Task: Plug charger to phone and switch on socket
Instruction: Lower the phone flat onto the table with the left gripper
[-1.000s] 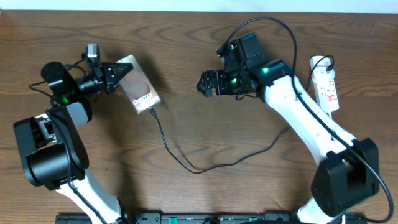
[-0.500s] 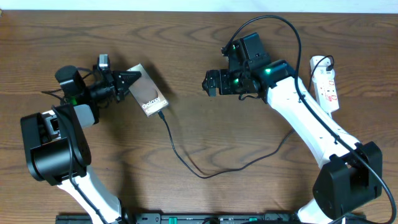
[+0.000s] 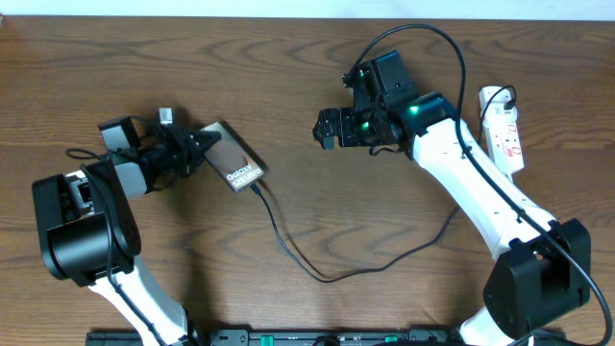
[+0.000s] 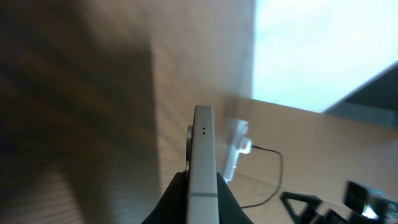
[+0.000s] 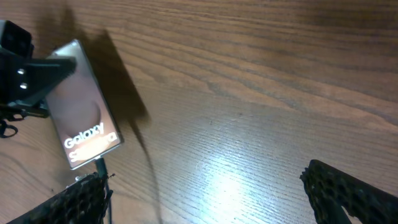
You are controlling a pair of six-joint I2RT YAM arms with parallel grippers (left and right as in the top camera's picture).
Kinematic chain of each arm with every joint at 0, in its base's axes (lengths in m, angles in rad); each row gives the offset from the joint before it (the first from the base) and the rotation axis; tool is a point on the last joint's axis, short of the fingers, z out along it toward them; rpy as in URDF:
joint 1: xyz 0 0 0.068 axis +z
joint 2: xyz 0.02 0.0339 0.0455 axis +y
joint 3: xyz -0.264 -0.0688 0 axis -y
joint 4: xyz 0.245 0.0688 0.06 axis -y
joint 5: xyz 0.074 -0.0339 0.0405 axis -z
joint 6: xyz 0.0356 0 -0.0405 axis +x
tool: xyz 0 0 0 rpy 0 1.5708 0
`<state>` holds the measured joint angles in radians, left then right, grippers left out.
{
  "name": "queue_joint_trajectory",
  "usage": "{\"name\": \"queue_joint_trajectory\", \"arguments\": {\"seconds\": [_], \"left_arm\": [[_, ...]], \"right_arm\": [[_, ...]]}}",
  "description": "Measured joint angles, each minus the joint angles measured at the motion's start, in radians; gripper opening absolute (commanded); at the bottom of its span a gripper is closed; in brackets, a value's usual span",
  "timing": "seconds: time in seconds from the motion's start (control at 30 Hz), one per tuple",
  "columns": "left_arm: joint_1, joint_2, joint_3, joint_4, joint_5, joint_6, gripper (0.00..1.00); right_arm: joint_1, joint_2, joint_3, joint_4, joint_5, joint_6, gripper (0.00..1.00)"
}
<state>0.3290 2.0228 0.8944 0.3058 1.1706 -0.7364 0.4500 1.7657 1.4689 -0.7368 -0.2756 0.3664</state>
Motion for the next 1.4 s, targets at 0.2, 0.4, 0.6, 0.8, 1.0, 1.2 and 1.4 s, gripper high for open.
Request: {"name": "queue_joint_trajectory", "arguments": {"seconds": [0.2,0.4,0.6,0.8,1.0,1.2,1.4], "left_arm": [[0.000,0.000,0.000,-0.142,-0.108,0.093,0.07],[0.000,0.000,0.000,-0.160,-0.125,0.140,0.07],[0.000,0.000,0.002,-0.190,-0.126,0.155,0.26],[0.000,-0.005,0.008,-0.208,-0.112,0.158,0.36],[0.000,-0.011,0.015,-0.214,-0.089,0.157,0.58],[0.000,-0.024,0.028,-0.241,-0.066,0.158,0.77],[0.000,-0.035,0.041,-0.307,-0.055,0.157,0.84]], "right_arm": [[0.000,0.000,0.000,0.000,0.000,0.000,0.99],[0.000,0.000,0.000,0.000,0.000,0.000,0.99],[0.000,0.000,0.000,0.000,0.000,0.000,0.99],[0.000,0.000,0.000,0.000,-0.001,0.000,0.99],[0.000,0.000,0.000,0.000,-0.001,0.000,0.99],[0.000,0.000,0.000,0.000,-0.002,0.000,0.99],[0.000,0.000,0.000,0.000,-0.002,0.000,0.99]]}}
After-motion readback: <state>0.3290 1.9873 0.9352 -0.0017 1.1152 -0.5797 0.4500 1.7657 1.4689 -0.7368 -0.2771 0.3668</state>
